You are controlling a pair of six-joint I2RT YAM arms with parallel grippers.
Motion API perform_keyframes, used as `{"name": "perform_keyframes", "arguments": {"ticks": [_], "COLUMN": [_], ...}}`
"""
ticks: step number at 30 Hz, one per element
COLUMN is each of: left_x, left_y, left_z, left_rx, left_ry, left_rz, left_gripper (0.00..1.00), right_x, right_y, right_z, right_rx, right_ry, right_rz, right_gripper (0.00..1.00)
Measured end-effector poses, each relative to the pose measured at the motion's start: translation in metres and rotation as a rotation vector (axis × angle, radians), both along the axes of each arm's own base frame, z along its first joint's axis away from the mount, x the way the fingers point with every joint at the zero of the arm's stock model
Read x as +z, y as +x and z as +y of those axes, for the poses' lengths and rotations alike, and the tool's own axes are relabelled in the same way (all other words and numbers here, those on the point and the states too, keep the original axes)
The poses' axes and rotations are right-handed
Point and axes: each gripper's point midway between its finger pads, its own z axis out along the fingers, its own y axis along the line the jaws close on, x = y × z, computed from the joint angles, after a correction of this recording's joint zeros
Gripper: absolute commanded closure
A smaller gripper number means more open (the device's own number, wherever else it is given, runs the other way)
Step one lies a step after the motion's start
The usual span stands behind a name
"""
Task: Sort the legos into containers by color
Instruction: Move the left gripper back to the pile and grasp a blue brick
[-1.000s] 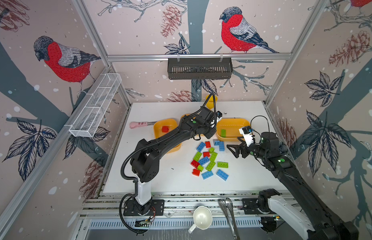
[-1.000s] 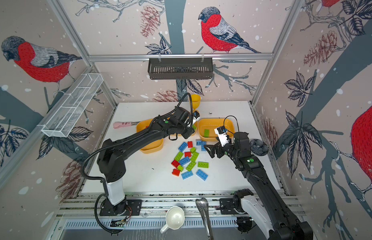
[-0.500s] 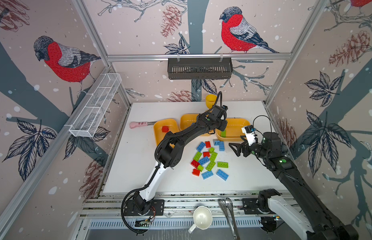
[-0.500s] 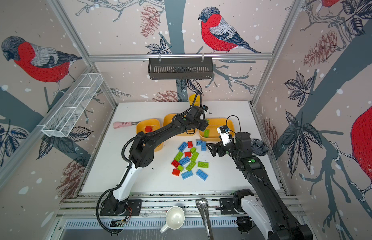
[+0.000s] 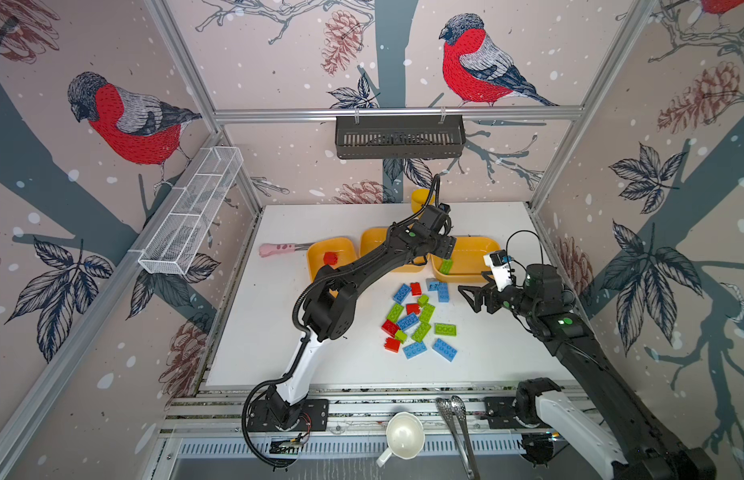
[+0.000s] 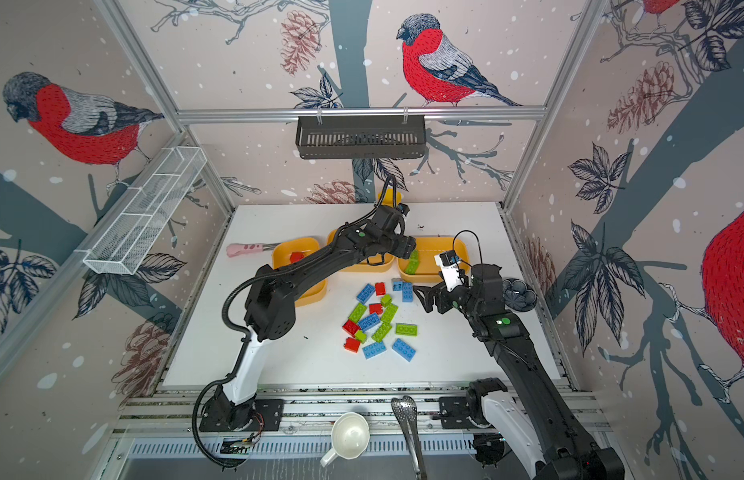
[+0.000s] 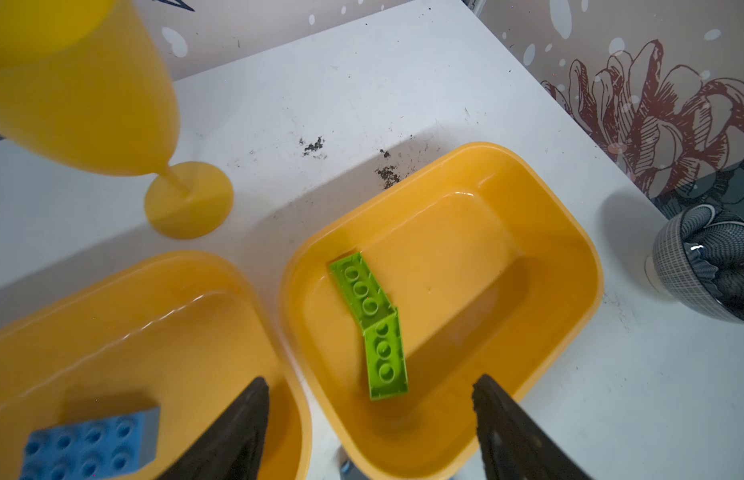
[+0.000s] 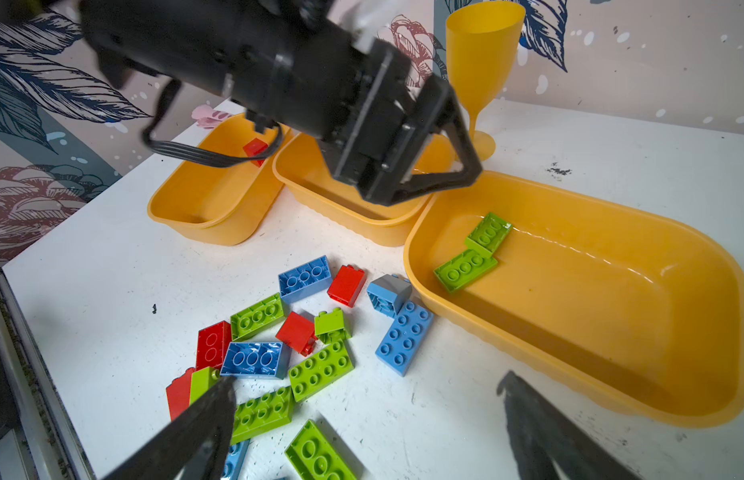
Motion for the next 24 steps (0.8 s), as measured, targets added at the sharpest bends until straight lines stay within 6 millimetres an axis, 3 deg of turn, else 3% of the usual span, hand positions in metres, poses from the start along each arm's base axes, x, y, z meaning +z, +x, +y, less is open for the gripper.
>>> {"name": "perform_keyframes", "arguments": {"ticks": [5,9,13,19,24], "left_x": [-0.005,-0.025,-0.057,-0.098,-0.119], "left_y": [-0.036,-0.058,-0.075,-0.094,-0.094], "left_z": [0.044,0.076,0.099,0.124,0.125], "left_rx": [0.021,0.044,0.053,0.06,0.046], "left_ry": [0.101,0.186,0.268,0.353,0.363], "left_rz": [0.042,0.085,0.135,0.19,0.199], "left_gripper": [0.22,0.22,0.23,0.24,0.25], "right_x": [-0.003,-0.003,-0.005,-0.007,-0.008], "right_y": [0.001,0.001,0.0,-0.002,-0.004], "right_z": [0.001,0.002,0.004,0.004,0.007], "right_rx": [0.004,0.011,0.022,0.027,0.03], "right_ry": [0.001,0.003,0.008,0.009,0.022], "right_rz": [0.012,0.018,0.027,0.042,0.059], "right_gripper": [0.01,0.0,0.01,0.01,0.01]}}
